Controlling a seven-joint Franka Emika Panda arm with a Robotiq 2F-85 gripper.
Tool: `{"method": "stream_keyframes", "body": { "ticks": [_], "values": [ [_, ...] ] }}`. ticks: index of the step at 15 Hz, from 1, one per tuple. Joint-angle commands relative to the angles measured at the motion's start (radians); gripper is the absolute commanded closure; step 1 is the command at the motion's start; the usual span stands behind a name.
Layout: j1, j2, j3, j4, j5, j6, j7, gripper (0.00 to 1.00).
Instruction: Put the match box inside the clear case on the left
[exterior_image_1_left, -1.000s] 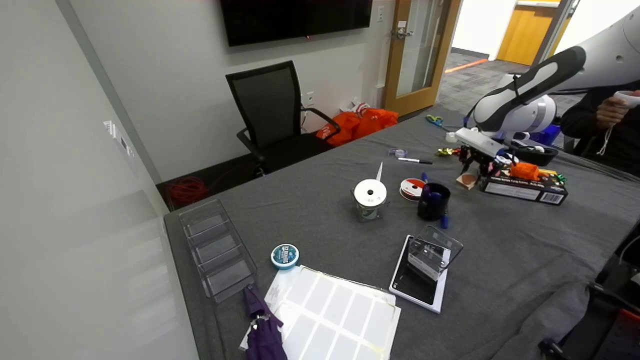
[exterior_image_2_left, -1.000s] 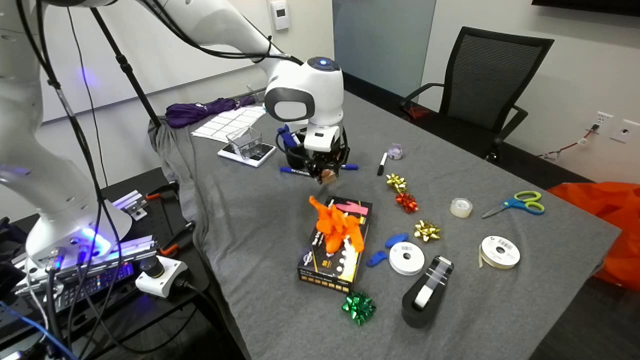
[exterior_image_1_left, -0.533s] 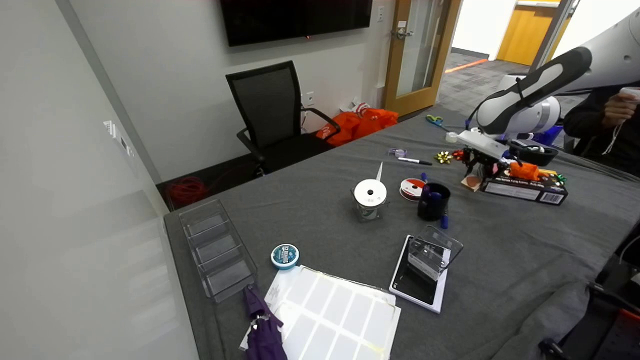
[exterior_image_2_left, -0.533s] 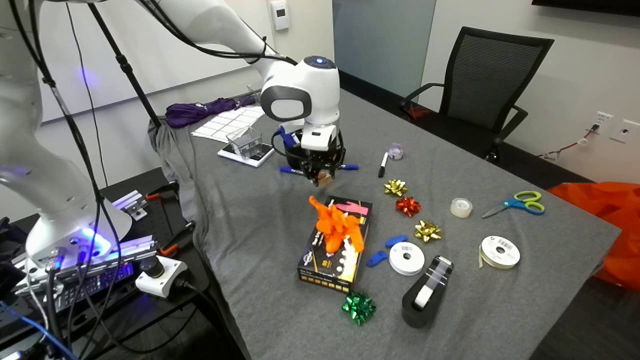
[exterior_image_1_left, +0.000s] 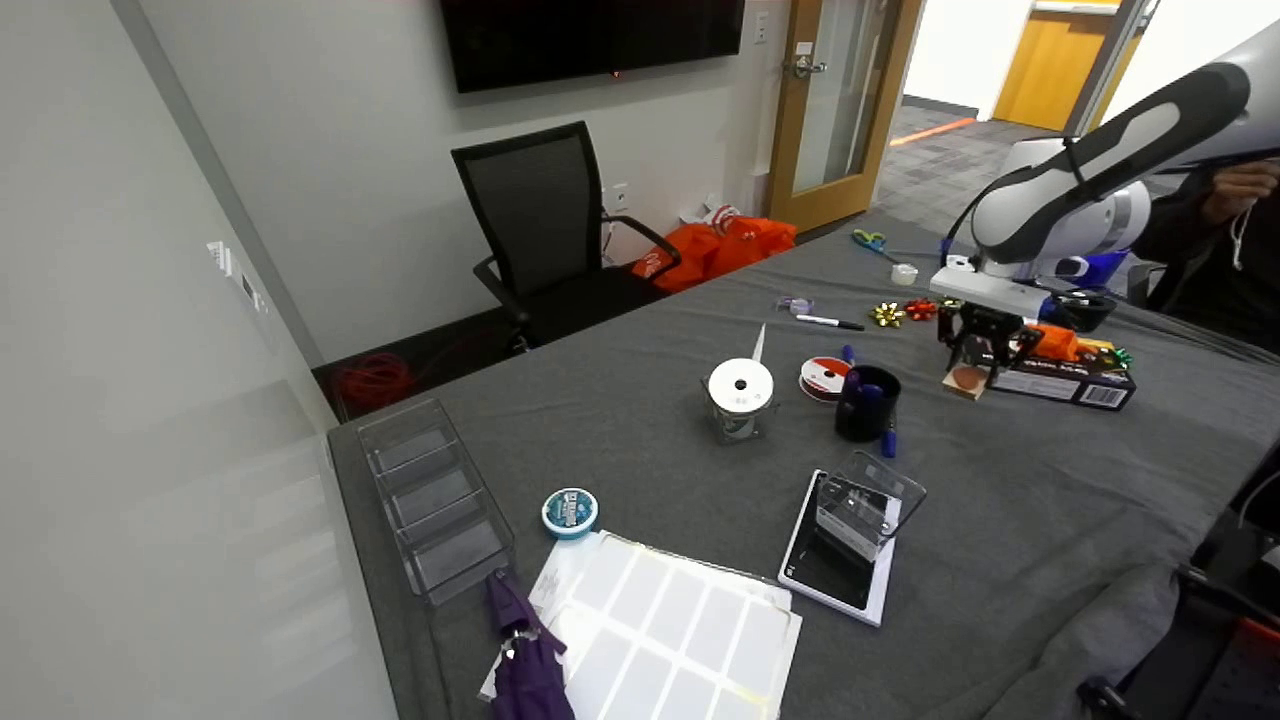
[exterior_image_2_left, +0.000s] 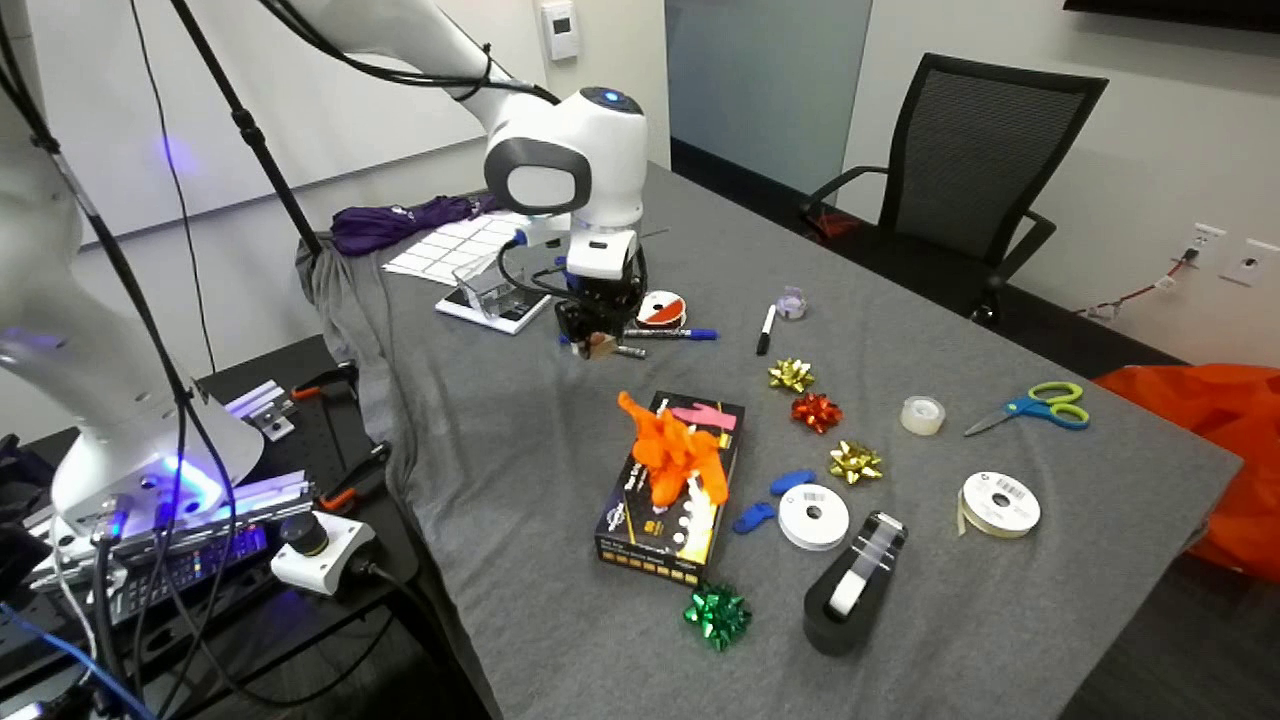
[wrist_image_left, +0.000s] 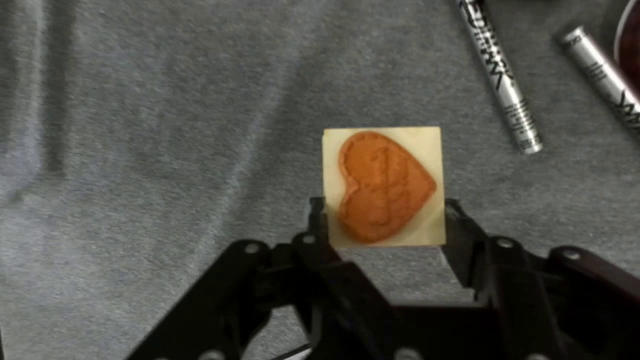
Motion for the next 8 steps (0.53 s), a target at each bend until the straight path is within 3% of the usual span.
{"method": "stream_keyframes", "body": {
  "ticks": [1,2,7,8],
  "values": [
    [0.026,-0.126,-0.007,-0.089,-0.048,-0.031,-0.007,0.68],
    [0.013,-0.054,0.005,-0.029,-0.023,-0.024,0.002,0.43],
    [0.017,-0.106,0.005,-0.064,-0.038,-0.025,0.003,0.43],
    [0.018,-0.106,0.005,-0.066,-0.038,-0.025,0.003,0.68]
  ]
}}
